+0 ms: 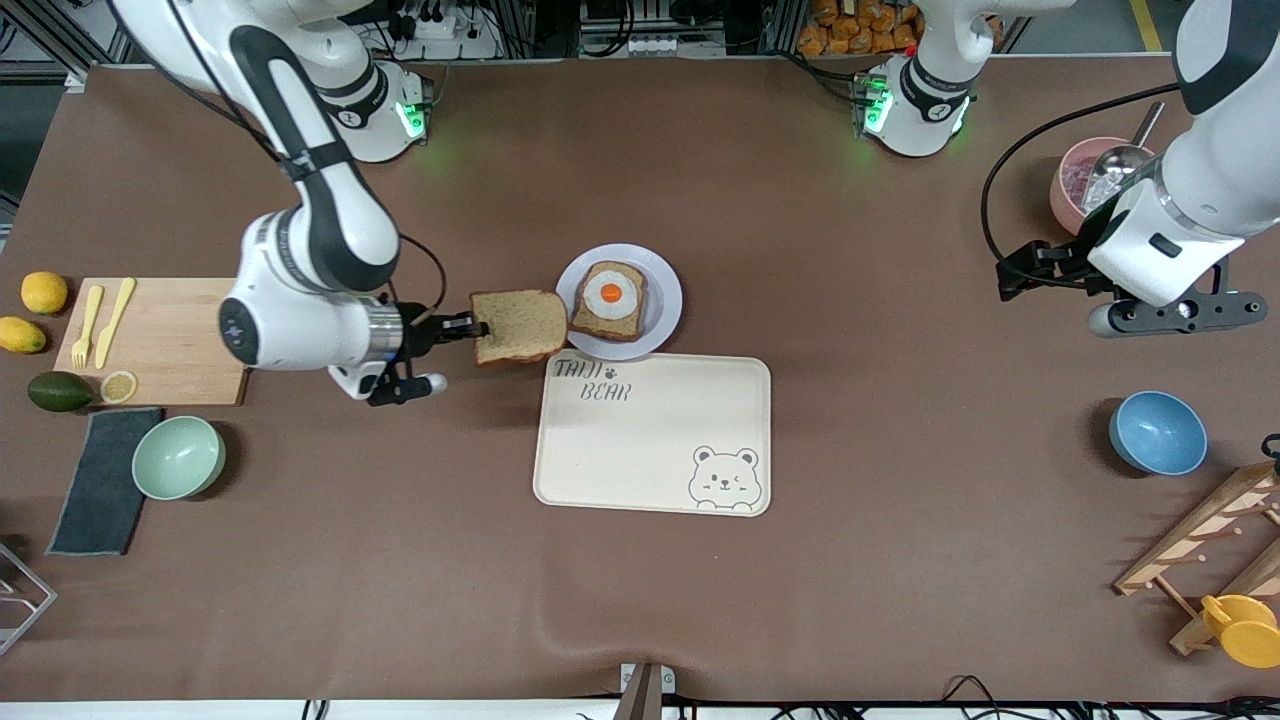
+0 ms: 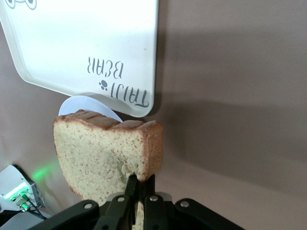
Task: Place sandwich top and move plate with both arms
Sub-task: 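Carry the bread slice with the right gripper over the egg toast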
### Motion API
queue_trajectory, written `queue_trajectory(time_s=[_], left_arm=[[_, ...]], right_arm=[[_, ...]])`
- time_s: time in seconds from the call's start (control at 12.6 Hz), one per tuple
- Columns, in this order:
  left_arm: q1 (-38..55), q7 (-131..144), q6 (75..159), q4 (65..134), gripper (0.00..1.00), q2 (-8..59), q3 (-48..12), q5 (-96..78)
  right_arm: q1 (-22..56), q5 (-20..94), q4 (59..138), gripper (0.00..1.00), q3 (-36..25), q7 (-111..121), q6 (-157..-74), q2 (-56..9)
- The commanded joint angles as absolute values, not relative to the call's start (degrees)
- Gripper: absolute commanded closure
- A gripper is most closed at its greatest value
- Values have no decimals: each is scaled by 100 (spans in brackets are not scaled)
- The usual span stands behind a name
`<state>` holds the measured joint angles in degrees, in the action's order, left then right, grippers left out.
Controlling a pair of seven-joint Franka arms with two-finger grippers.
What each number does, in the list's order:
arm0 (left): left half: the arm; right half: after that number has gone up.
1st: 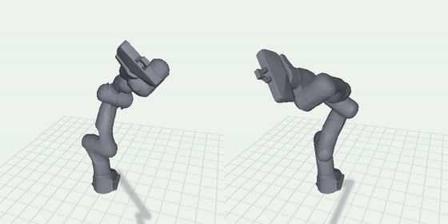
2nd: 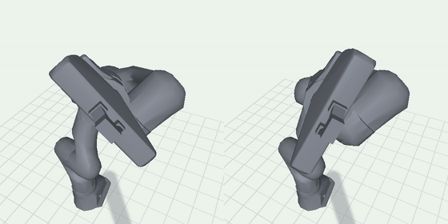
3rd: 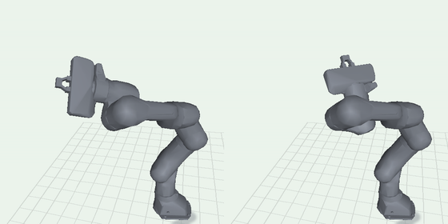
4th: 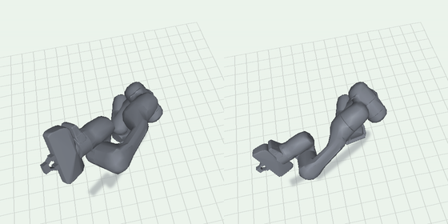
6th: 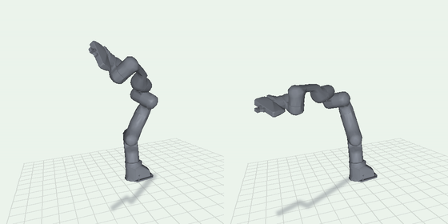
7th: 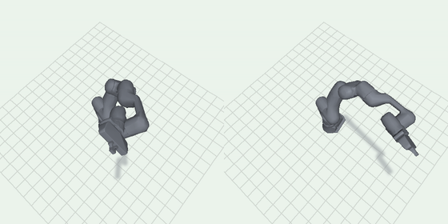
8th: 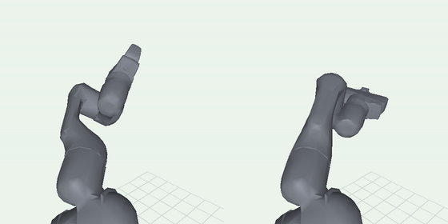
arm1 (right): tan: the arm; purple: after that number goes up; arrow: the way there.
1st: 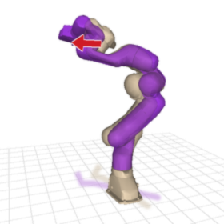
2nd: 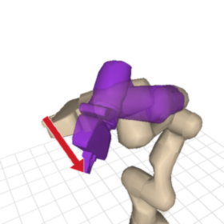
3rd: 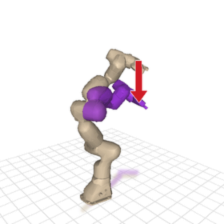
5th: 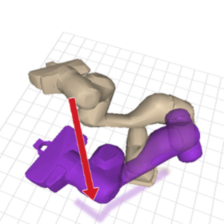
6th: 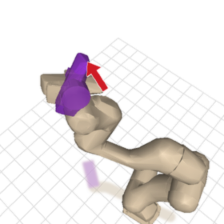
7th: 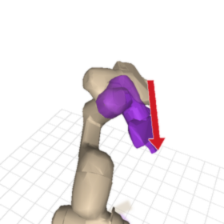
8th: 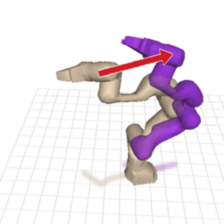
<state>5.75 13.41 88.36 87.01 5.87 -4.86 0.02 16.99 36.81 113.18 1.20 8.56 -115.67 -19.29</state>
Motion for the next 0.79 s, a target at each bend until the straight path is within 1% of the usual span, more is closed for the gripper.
queue_trajectory(time_s=[0.0, 0.4, 0.56, 0.71], left_arm=[[571, 1476, 8868, 8657, 0, 598, -527, 70], [528, 1512, 8868, 8675, 0, 677, -527, 27], [518, 1503, 8851, 8675, 0, 686, -527, 9], [571, 1503, 8824, 8675, 0, 694, -527, 9]], right_arm=[[2011, 4050, 11434, 100, 44, 826, -11760, -1977], [2627, 4560, 11680, 100, 35, 817, -12418, -2074], [2952, 4719, 11882, 100, 44, 809, -12891, -2118], [3058, 4746, 11935, 100, 44, 809, -12929, -2127]])
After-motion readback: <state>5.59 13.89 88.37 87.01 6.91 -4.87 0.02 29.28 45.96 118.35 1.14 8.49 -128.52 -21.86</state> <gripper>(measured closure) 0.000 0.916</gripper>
